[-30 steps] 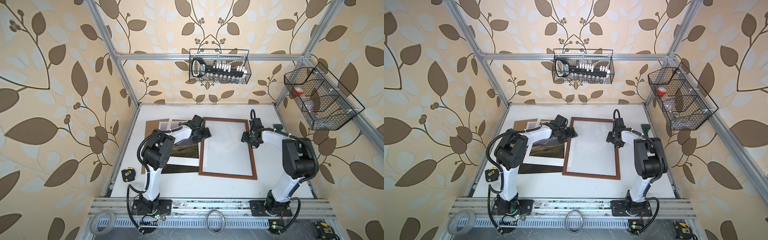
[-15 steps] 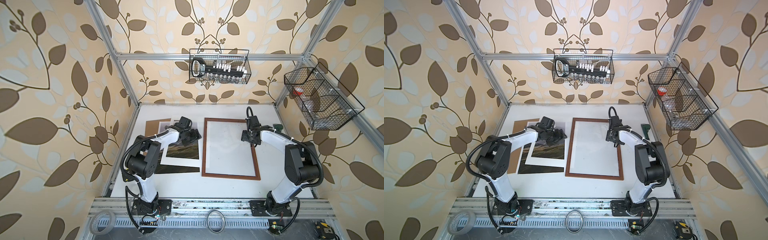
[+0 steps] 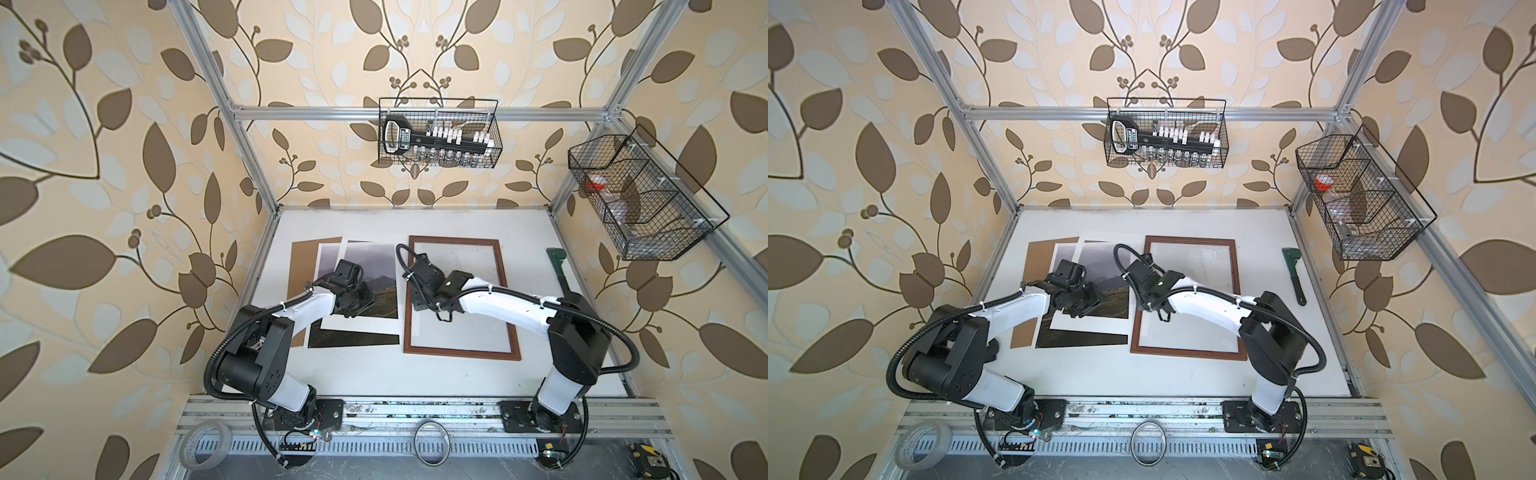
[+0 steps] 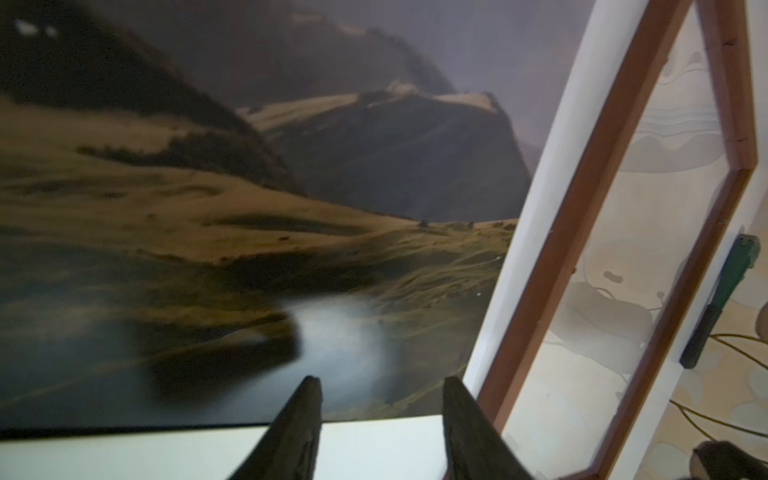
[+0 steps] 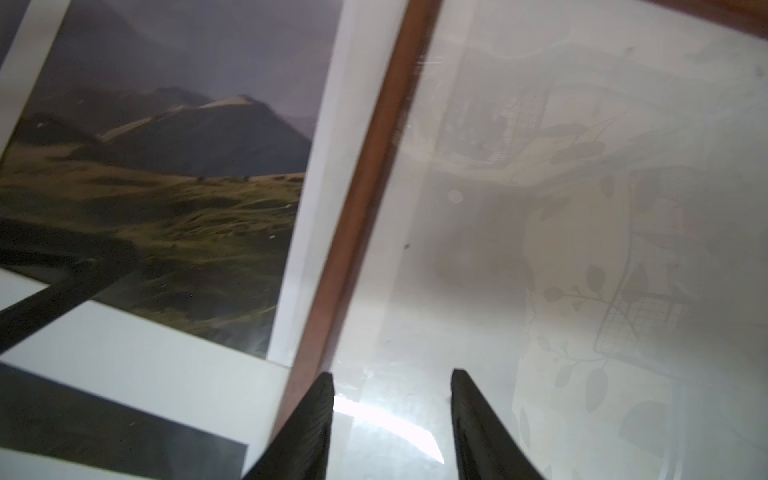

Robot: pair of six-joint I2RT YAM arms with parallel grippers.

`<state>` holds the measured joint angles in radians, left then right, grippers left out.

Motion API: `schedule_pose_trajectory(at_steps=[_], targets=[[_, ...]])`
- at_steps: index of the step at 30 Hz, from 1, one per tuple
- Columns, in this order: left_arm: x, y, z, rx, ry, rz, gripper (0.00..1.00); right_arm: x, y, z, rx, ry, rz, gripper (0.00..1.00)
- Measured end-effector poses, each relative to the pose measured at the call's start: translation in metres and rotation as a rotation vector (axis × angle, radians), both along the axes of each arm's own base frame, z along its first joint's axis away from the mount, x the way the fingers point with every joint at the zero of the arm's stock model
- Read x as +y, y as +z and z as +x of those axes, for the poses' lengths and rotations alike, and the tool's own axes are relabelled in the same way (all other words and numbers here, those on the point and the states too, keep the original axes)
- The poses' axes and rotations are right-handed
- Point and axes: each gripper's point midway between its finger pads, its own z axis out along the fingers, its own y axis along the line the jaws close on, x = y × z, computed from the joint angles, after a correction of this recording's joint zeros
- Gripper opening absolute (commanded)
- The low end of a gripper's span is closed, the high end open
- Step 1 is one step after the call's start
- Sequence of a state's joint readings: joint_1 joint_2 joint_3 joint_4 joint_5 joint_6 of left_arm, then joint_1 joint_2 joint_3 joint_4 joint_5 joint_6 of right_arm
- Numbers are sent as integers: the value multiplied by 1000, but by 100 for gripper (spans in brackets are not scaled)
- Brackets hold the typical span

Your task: Put the photo into the frame

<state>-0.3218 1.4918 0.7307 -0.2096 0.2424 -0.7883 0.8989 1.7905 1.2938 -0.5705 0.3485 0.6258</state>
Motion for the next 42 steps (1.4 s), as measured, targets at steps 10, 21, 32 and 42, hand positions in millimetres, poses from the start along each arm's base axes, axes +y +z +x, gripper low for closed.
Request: schedule_pose_trajectory(at_steps=[10,21,32,42], targets=[[11,-11,-17,1,71,-9,34,33,-52,-36,115,61,-60,43],[12,-12,-13,-21,94,-12,33,31,-69,-29,144,20,-61,23],[12,-13,-12,-24,95,-14,33,11,-67,-16,144,-25,-48,10],[12,-13,-10,-29,96,-13,33,-11,-46,-9,132,-55,4,9]])
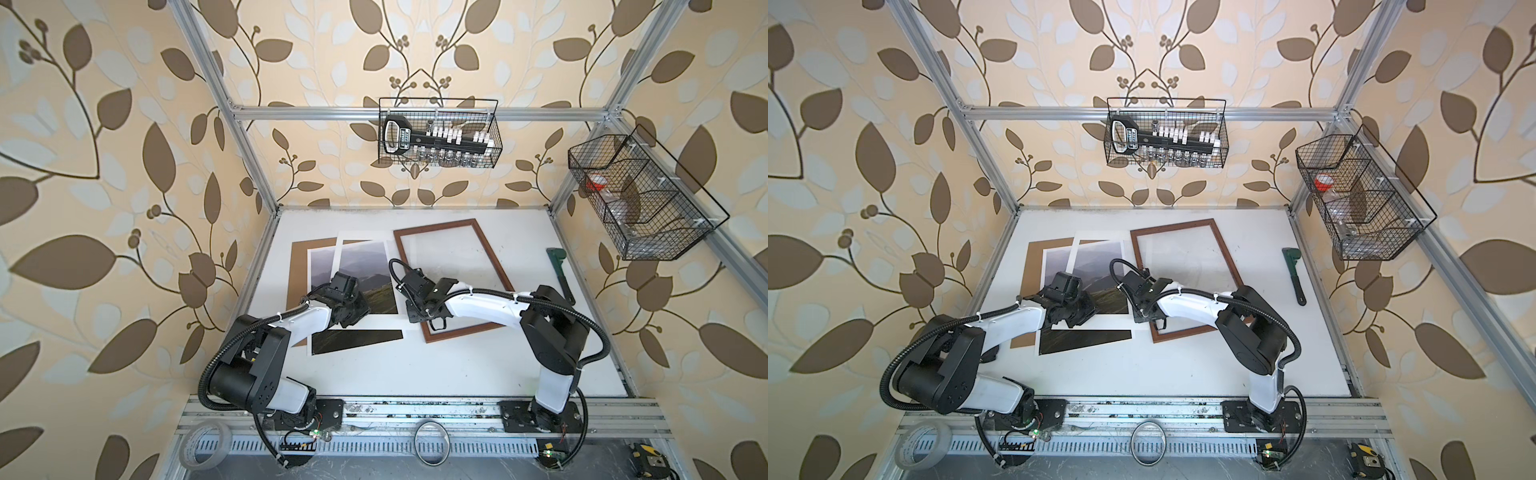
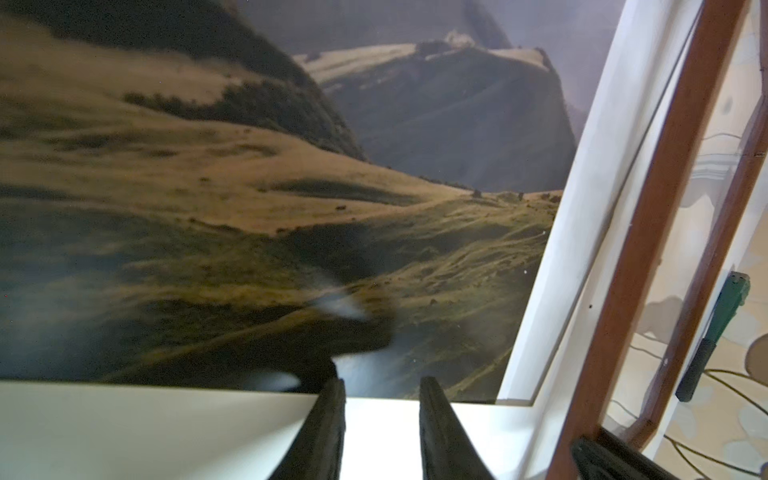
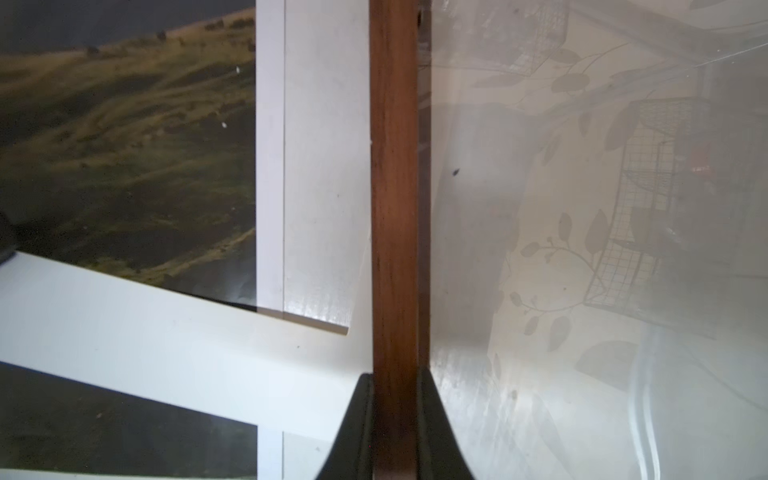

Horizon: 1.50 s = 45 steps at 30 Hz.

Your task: Put the photo into the frame

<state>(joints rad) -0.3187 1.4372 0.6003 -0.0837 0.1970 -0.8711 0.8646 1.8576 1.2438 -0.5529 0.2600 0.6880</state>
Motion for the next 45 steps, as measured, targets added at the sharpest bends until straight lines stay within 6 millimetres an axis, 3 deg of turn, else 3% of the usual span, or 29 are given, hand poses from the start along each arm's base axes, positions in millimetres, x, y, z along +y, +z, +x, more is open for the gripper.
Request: schedule_pose_trajectory(at_steps=[3,8,12,14,19,23,29,32,37,41,45], targets=[[0,0,0,0,0,2,33,-14,-2,4,4,-31,4,9],[6,-1,0,9,15,35,33,-44,-21,5,42,-89,-25,9],[21,-2,-3,34,51,95,33,-48,-21,10,37,-125,2,12],[32,-3,-7,49,77,140,33,-48,-22,10,38,-130,12,16],[59,-4,-32,121,119,254,35,-45,-17,8,28,-134,47,39],[59,4,-39,141,84,267,38,-26,4,6,19,-108,157,49],[22,43,8,-6,-23,143,36,25,15,-5,86,-63,377,57],[9,33,20,-3,-51,97,34,46,12,-8,131,-58,469,58],[1,1,5,78,-84,72,32,60,-7,-6,191,-84,531,59],[-5,0,5,58,-93,44,30,58,-18,3,217,-113,555,60],[-12,-1,8,44,-100,26,29,61,-16,17,206,-123,602,61]])
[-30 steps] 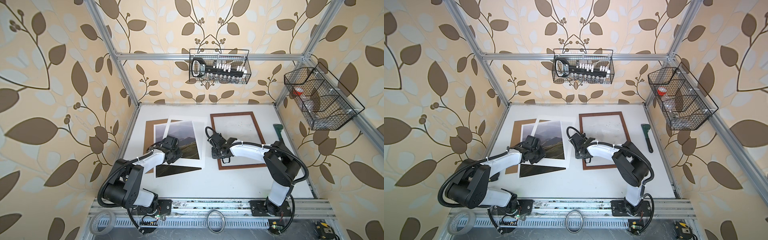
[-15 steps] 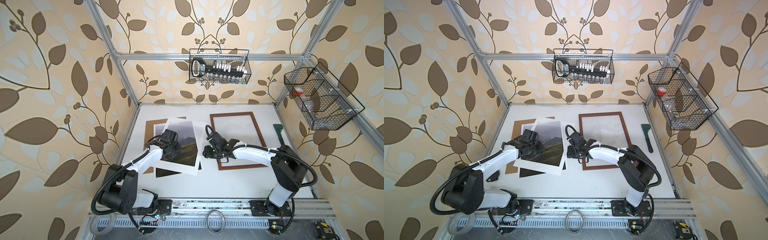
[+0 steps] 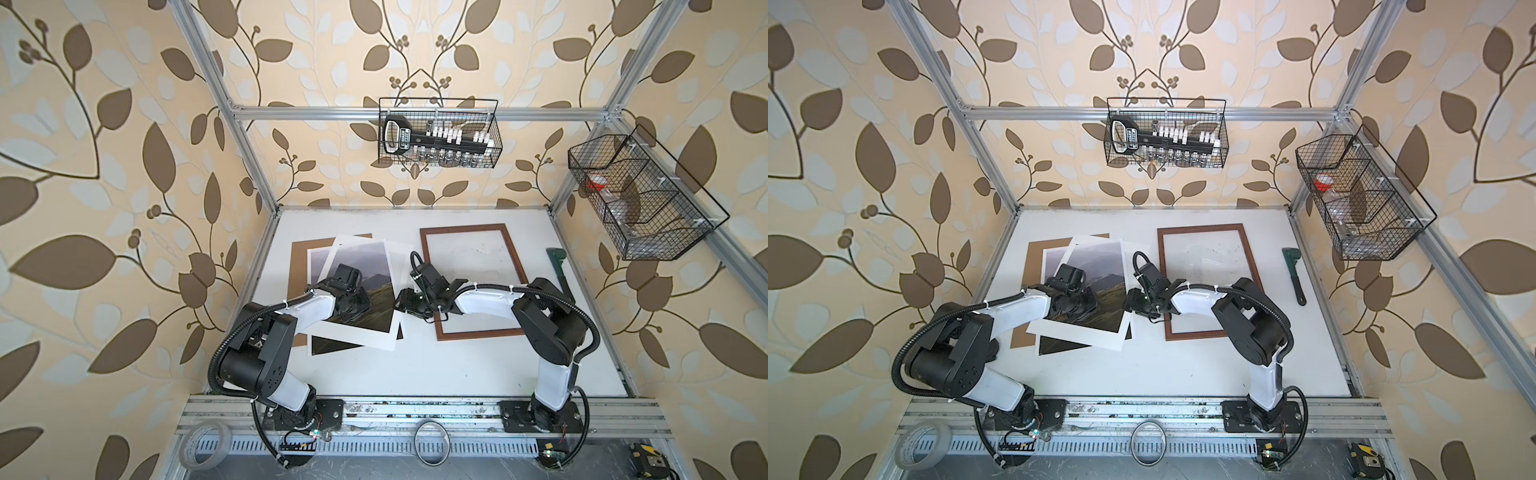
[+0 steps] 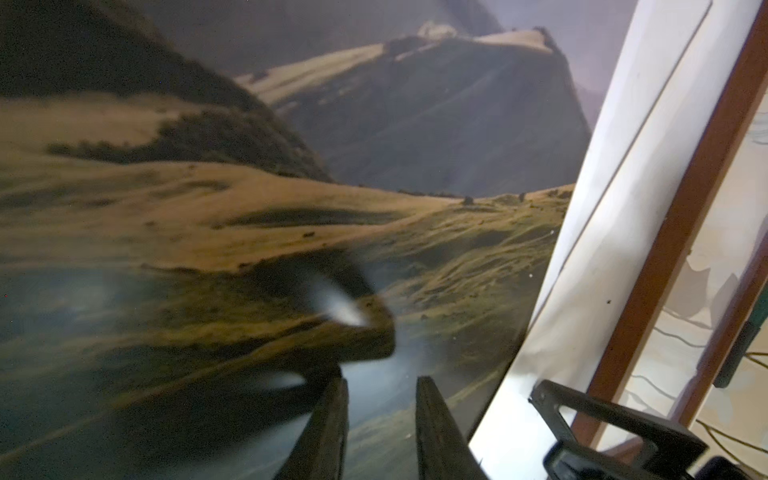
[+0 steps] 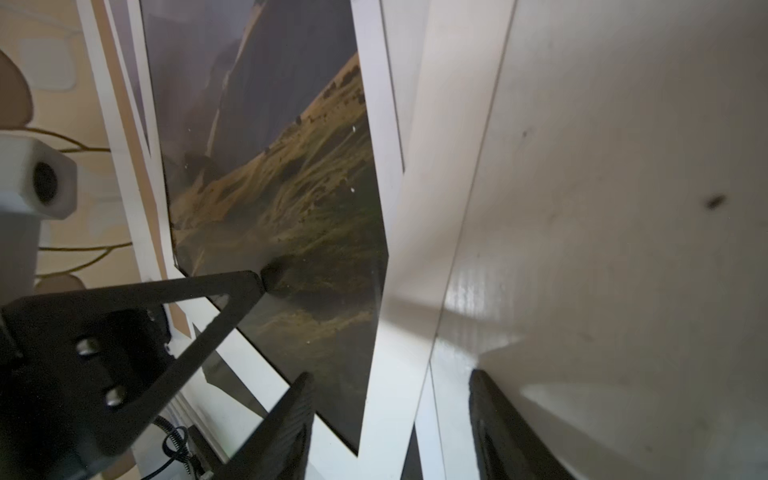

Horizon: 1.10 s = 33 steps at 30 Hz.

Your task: Put the photo into the frame

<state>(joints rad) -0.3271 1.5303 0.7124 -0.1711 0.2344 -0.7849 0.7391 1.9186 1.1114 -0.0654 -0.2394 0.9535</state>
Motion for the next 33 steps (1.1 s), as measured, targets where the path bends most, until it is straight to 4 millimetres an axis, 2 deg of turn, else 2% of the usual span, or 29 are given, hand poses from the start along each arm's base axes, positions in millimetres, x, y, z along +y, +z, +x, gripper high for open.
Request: schedule_pose_trajectory(at_steps=[8,14,20,24,28,30,33], targets=[[-29,0,10,-35,-67,-34,27,18,5,18,-4,-15,147,61],[-56,-3,19,-51,-122,-89,25,27,15,19,0,-35,295,59],[-62,-1,21,-52,-137,-121,25,26,22,20,7,-64,373,57],[-58,0,14,-28,-154,-92,30,12,31,15,-13,-69,293,58],[-53,2,3,-5,-180,-62,41,-5,46,13,-53,-79,223,58],[-56,4,2,-4,-194,-72,47,-15,45,12,-60,-87,192,58],[-64,5,1,0,-214,-80,55,-36,28,4,-40,-111,125,58]])
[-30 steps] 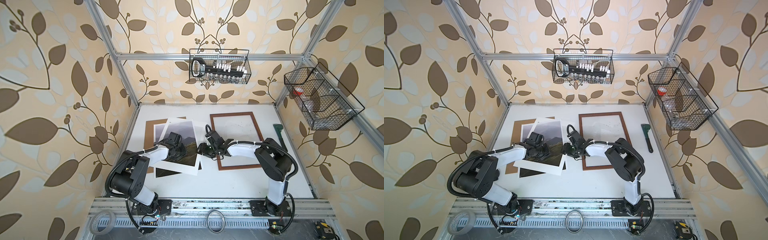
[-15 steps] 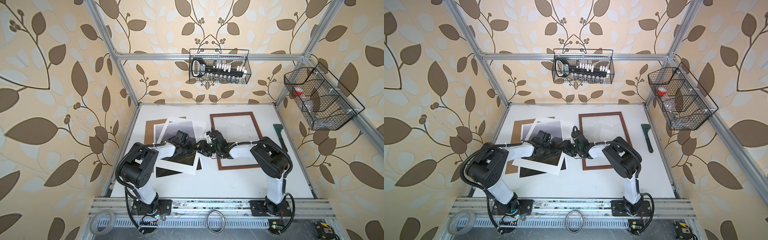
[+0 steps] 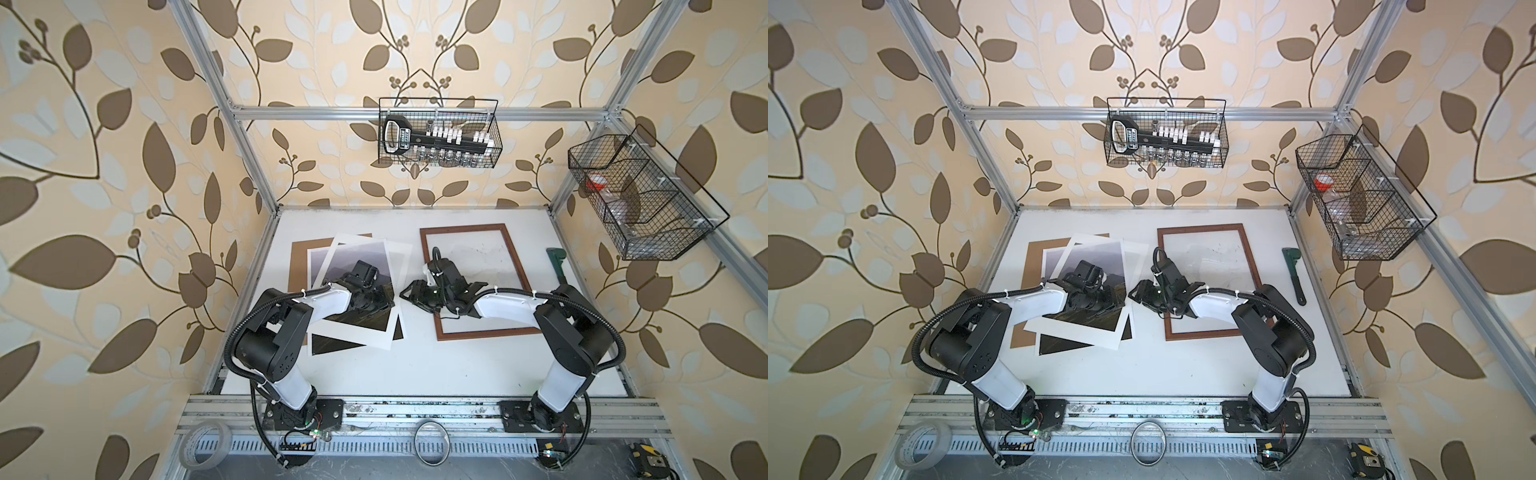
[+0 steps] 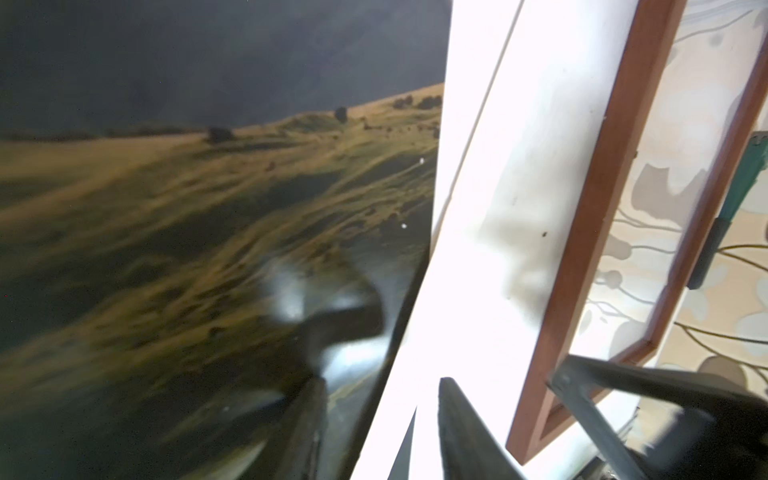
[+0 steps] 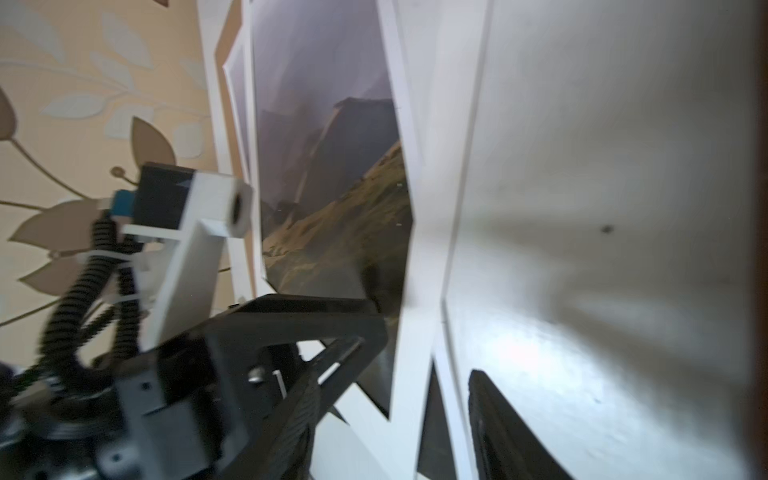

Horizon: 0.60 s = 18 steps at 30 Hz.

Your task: Put the photo into the frame

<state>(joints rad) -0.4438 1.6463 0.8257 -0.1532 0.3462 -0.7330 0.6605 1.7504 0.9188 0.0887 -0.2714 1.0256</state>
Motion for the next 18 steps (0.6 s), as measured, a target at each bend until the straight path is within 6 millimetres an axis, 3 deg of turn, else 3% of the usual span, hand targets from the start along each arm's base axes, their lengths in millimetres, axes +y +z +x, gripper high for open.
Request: schedule_pose_trajectory(at_steps=[5,10,14,18], targets=[[-21,2,0,5,-46,7,59,-27,-10,-8,12,-25,-91,58],[-41,2,0,20,-69,-27,59,-37,3,-5,-33,-36,-99,59],[-66,7,6,29,-70,-123,58,-51,1,-10,-35,-51,-119,59],[-71,8,5,46,-62,-162,57,-48,-3,-15,-30,-37,-131,59]])
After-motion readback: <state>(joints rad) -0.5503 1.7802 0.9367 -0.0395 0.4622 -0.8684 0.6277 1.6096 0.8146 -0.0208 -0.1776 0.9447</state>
